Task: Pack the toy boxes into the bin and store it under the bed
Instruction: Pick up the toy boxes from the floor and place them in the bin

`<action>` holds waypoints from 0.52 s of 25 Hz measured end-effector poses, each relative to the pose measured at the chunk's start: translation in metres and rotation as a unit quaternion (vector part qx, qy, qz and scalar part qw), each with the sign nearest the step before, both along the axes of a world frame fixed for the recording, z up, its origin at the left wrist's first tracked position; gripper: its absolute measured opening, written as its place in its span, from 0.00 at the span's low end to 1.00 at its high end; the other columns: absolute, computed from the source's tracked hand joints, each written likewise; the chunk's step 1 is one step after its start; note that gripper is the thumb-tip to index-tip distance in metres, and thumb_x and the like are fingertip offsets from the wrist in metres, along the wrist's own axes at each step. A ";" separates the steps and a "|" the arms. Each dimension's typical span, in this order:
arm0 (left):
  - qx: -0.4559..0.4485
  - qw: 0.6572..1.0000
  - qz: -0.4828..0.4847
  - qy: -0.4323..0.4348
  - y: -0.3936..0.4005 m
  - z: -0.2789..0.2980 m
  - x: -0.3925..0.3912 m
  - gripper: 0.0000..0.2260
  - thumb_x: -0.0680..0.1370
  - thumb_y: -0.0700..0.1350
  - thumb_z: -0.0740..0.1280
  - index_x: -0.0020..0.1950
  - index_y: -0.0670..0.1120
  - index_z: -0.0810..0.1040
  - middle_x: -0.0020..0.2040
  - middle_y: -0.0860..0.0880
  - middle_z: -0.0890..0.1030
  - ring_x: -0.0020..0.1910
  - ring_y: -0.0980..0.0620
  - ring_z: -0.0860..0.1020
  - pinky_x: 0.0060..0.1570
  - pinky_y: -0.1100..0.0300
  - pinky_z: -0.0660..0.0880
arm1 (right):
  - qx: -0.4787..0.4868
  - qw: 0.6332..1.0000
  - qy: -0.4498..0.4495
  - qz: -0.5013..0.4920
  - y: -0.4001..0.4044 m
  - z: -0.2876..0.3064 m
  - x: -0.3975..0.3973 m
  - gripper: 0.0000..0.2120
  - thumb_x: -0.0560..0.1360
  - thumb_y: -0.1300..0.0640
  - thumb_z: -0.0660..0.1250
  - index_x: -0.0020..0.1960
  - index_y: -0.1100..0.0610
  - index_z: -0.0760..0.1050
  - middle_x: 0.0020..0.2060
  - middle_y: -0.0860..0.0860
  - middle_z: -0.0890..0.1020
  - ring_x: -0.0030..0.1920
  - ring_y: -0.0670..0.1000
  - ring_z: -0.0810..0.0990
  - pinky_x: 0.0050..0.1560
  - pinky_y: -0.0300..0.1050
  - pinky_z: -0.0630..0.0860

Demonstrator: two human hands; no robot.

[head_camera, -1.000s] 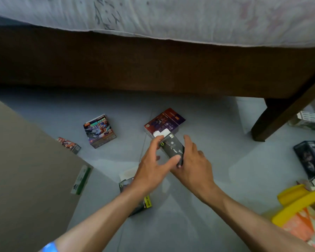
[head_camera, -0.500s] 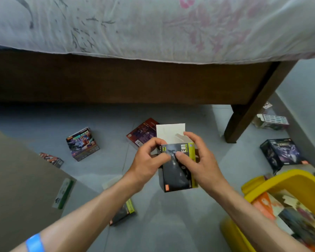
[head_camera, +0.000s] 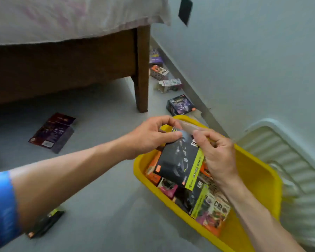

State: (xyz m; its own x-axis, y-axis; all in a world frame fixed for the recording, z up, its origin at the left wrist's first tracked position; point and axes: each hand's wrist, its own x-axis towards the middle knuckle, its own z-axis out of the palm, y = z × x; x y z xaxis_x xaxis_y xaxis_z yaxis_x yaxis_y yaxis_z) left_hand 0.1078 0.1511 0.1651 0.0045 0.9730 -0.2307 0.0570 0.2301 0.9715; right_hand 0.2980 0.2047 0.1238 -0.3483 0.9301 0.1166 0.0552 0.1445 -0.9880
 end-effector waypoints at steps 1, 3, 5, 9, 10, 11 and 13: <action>0.012 1.000 -0.012 -0.004 0.013 -0.004 0.025 0.09 0.79 0.39 0.68 0.59 0.44 0.73 0.50 0.44 0.81 0.40 0.51 0.81 0.37 0.60 0.78 | -0.023 0.999 0.029 -0.019 0.001 0.000 0.029 0.11 0.70 0.42 0.75 0.44 0.46 0.77 0.38 0.48 0.83 0.34 0.51 0.78 0.35 0.45 0.75; 0.017 0.999 -0.024 -0.016 0.031 -0.017 0.071 0.11 0.80 0.40 0.68 0.60 0.44 0.70 0.51 0.42 0.78 0.42 0.46 0.78 0.41 0.52 0.76 | -0.090 0.993 0.076 -0.028 0.003 -0.007 0.085 0.22 0.65 0.45 0.80 0.52 0.43 0.72 0.48 0.51 0.84 0.39 0.55 0.83 0.37 0.50 0.82; 0.012 0.998 -0.050 0.025 0.038 -0.039 0.103 0.09 0.80 0.40 0.68 0.59 0.43 0.73 0.54 0.40 0.79 0.47 0.41 0.79 0.51 0.45 0.78 | -0.122 0.993 0.000 0.002 0.002 -0.015 0.126 0.23 0.63 0.50 0.81 0.53 0.46 0.74 0.52 0.55 0.83 0.42 0.54 0.84 0.39 0.52 0.83; 0.029 0.926 -0.235 0.294 0.026 -0.082 0.116 0.11 0.80 0.47 0.67 0.62 0.47 0.76 0.61 0.49 0.79 0.57 0.50 0.77 0.57 0.52 0.76 | -0.165 0.942 -0.290 -0.042 0.006 -0.037 0.168 0.12 0.67 0.56 0.79 0.43 0.48 0.77 0.37 0.58 0.83 0.33 0.50 0.78 0.36 0.51 0.74; 0.040 0.883 -0.300 0.359 0.020 -0.088 0.114 0.13 0.80 0.48 0.67 0.64 0.49 0.75 0.64 0.50 0.77 0.60 0.51 0.76 0.58 0.55 0.74 | -0.160 0.924 -0.346 -0.043 0.008 -0.046 0.170 0.12 0.68 0.56 0.79 0.42 0.49 0.76 0.36 0.54 0.82 0.32 0.49 0.77 0.37 0.48 0.72; 0.041 0.846 -0.356 0.394 0.014 -0.094 0.111 0.14 0.80 0.48 0.67 0.65 0.49 0.75 0.65 0.50 0.76 0.61 0.50 0.75 0.58 0.54 0.74 | -0.152 0.909 -0.386 -0.031 0.008 -0.053 0.167 0.12 0.68 0.55 0.78 0.41 0.50 0.75 0.37 0.50 0.81 0.34 0.48 0.77 0.36 0.46 0.70; 0.012 0.801 -0.426 0.420 0.005 -0.101 0.106 0.14 0.80 0.48 0.66 0.64 0.48 0.76 0.63 0.48 0.76 0.60 0.47 0.76 0.57 0.49 0.75 | -0.175 0.886 -0.429 0.005 0.004 -0.068 0.154 0.12 0.69 0.55 0.77 0.42 0.51 0.73 0.41 0.49 0.80 0.38 0.48 0.77 0.35 0.45 0.69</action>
